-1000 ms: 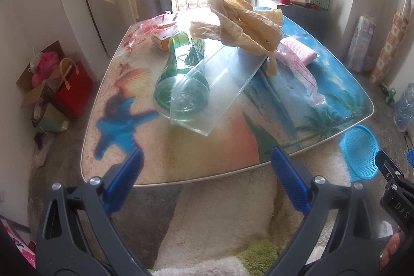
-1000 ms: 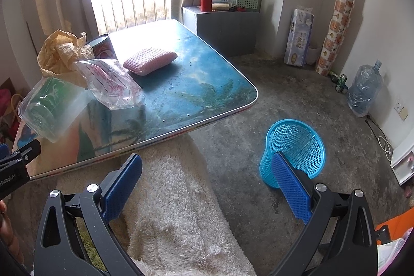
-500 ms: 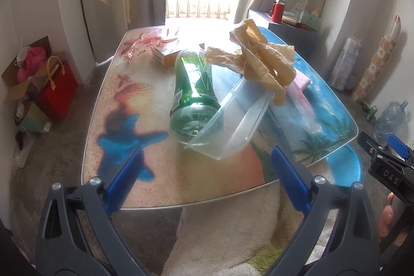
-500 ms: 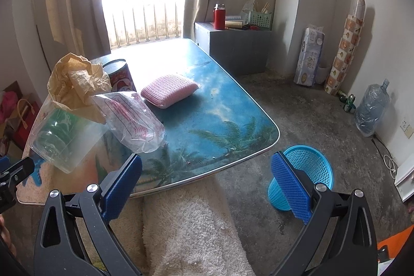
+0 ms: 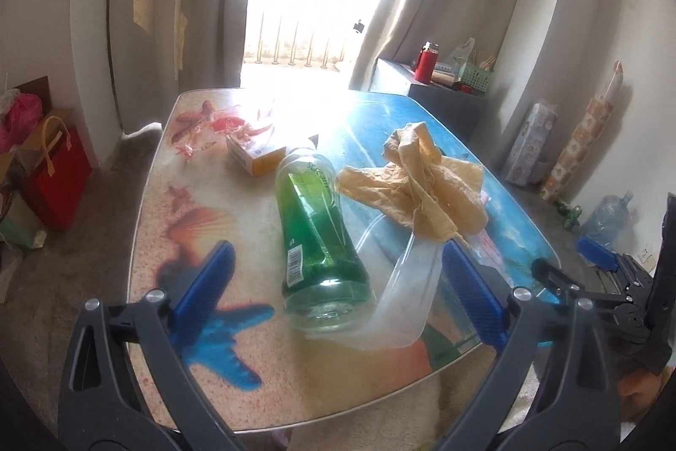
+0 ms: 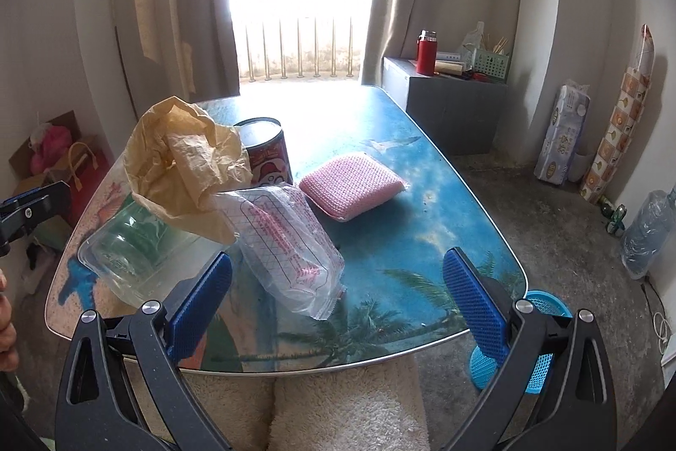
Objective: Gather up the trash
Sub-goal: 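Move both tools over the table toward the brown paper and plastic bag, then grasp the crumpled brown paper with the left tool while the right tool grasps the clear plastic bag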
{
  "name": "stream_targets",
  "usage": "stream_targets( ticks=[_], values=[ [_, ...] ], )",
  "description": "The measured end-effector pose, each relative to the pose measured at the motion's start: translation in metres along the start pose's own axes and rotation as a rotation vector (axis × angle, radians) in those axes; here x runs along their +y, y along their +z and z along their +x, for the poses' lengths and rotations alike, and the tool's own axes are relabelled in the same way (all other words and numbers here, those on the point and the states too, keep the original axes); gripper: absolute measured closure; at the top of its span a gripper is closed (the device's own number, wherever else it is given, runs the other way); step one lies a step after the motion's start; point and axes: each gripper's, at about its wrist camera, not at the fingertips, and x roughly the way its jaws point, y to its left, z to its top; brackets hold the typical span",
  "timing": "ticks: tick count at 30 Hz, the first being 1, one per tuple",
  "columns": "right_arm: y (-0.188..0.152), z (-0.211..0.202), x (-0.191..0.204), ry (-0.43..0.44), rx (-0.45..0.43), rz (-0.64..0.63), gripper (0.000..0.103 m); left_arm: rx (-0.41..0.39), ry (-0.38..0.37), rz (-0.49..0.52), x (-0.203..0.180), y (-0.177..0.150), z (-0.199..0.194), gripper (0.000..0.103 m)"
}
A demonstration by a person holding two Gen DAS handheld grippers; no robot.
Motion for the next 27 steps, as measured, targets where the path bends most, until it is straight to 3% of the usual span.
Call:
stream_targets(
  ticks=[5, 9, 19, 21, 24, 27],
  values=[
    [-0.001, 0.022, 0.016, 0.061, 0.025, -0.085, 0.006, 0.030, -0.098, -0.033, 0.000, 0.004, 0.016, 0.009],
    [-0.007, 0.035, 0.035, 0.053, 0.017, -0.187, 0.007, 0.032, -0.137, -0.015, -0.006, 0.007, 0.022, 0.009],
    [-0.020, 0.061, 0.052, 0.017, 0.038, -0.326, 0.038, -0.039, -0.125, 0.159, -0.040, 0.025, 0.028, 0.009],
    [-0.021, 0.064, 0.050, 0.011, 0.044, -0.326, 0.044, -0.051, -0.119, 0.195, -0.049, 0.028, 0.030, 0.009],
    [-0.022, 0.062, 0.045, 0.011, 0.041, -0.314, 0.045, -0.051, -0.121, 0.230, -0.060, 0.031, 0.034, 0.009],
    [-0.022, 0.062, 0.037, 0.024, 0.048, -0.291, 0.055, -0.037, -0.133, 0.241, -0.067, 0.030, 0.040, 0.009]
  ],
)
